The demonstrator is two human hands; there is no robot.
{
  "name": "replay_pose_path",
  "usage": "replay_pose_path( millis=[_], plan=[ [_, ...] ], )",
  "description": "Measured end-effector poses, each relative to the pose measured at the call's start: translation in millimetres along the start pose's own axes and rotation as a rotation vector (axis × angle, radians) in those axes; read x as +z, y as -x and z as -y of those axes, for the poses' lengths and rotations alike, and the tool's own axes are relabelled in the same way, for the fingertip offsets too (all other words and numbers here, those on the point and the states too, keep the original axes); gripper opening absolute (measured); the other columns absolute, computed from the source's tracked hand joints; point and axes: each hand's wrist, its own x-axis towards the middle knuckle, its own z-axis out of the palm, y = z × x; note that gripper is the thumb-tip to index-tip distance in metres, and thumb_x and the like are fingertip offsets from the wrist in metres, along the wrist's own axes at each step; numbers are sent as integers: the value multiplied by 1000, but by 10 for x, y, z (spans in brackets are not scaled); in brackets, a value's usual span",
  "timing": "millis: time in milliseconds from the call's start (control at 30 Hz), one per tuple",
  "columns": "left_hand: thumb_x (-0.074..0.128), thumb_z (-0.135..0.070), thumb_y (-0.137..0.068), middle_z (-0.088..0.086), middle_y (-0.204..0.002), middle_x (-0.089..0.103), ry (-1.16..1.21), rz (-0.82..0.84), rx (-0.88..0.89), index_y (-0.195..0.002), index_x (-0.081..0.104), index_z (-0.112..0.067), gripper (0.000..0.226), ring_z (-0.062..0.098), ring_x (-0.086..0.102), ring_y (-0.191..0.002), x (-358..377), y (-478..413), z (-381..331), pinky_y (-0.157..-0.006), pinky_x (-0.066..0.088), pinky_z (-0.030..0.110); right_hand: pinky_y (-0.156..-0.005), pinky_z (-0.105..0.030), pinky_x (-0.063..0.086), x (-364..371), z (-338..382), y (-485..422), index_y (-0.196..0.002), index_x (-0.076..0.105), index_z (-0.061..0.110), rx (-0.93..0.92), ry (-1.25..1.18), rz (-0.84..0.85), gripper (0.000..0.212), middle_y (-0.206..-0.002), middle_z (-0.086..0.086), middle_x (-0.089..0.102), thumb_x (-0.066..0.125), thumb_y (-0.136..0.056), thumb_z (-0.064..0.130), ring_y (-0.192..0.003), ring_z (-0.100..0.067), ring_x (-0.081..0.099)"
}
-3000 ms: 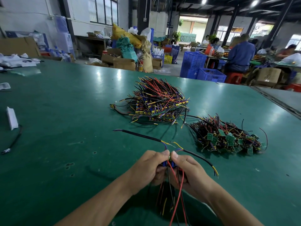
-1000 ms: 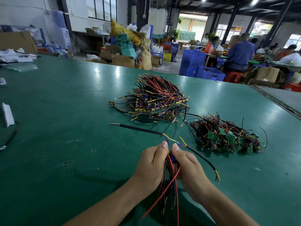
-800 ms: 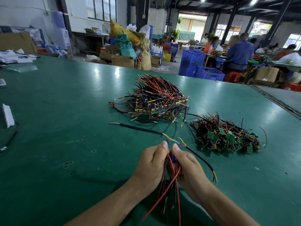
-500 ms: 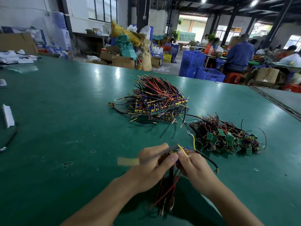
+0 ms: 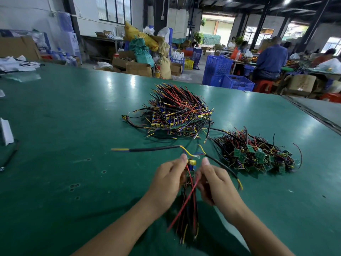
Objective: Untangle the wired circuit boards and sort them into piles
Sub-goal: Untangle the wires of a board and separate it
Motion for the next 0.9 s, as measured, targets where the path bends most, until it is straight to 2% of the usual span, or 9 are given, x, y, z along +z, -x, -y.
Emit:
replay_pose_path(
  millis=[133,200,333,500,567,633,700,800,900],
  plan=[
    [39,-54,-90,12,-72,57,-135,73,-62,-82,56,11,67,20,51,-70,10,24,28,-77,48,50,-38,-20,31,41,5,8,-64,48,15,28,-49,82,41,-47,2,44,46,-96,40,-37,-14,38],
    [38,-56,-87,3,-67,58,-366,30,20,-77,58,0,60,21,52,-68,-39,30,10,-78,46,46,-40,-21,31,3,-2,-2,-61,48,14,26,-7,44,42,-44,2,44,48,-100,29,-36,-15,38],
    [37,-64,-87,-6,-56,41,-656,38,210,-71,43,-15,52,7,40,-57,-119,86,53,-60,35,34,-42,-22,25,-76,8,-34,-49,43,20,65,-26,-38,50,-41,2,34,51,-98,17,-38,-13,28],
    [53,-30,-87,-14,-77,51,-809,94,414,-87,49,-27,5,3,46,-69,-174,64,86,-66,40,29,-39,-24,21,-174,-10,-109,-55,38,11,267,-433,-16,32,-40,-3,25,62,-66,29,-34,-15,23],
    [55,-14,-91,-10,-80,54,-722,39,383,-89,57,-21,8,9,50,-71,-184,16,93,-67,43,31,-38,-22,24,-235,-38,-144,-60,41,9,320,-541,26,30,-41,-6,29,66,-55,25,-33,-15,28],
    [53,-8,-95,-8,-74,60,-443,51,190,-88,60,-15,12,10,51,-58,-152,-15,76,-56,40,27,-41,-23,25,-276,-94,-151,-61,48,4,316,-507,129,33,-43,-11,38,65,-52,31,-34,-18,36],
    [53,-25,-98,-5,-70,62,-91,153,-64,-87,59,-12,18,12,49,-47,-91,-9,47,-44,36,23,-41,-25,27,-292,-154,-145,-71,54,-2,322,-470,237,43,-47,-14,43,66,-49,33,-35,-22,42],
    [55,-56,-87,-1,-71,61,120,361,-272,-93,59,-10,47,11,47,-44,-62,13,28,-37,34,19,-34,-21,36,-277,-159,-136,-75,57,-7,358,-507,357,49,-52,-17,45,67,-53,35,-31,-22,42],
    [61,-45,-85,10,-80,60,194,484,-296,-103,53,-3,46,9,45,-43,-57,48,44,-39,35,18,-32,-19,36,-278,-147,-124,-66,64,2,404,-509,375,45,-48,-13,49,70,-70,47,-30,-18,44]
  ],
)
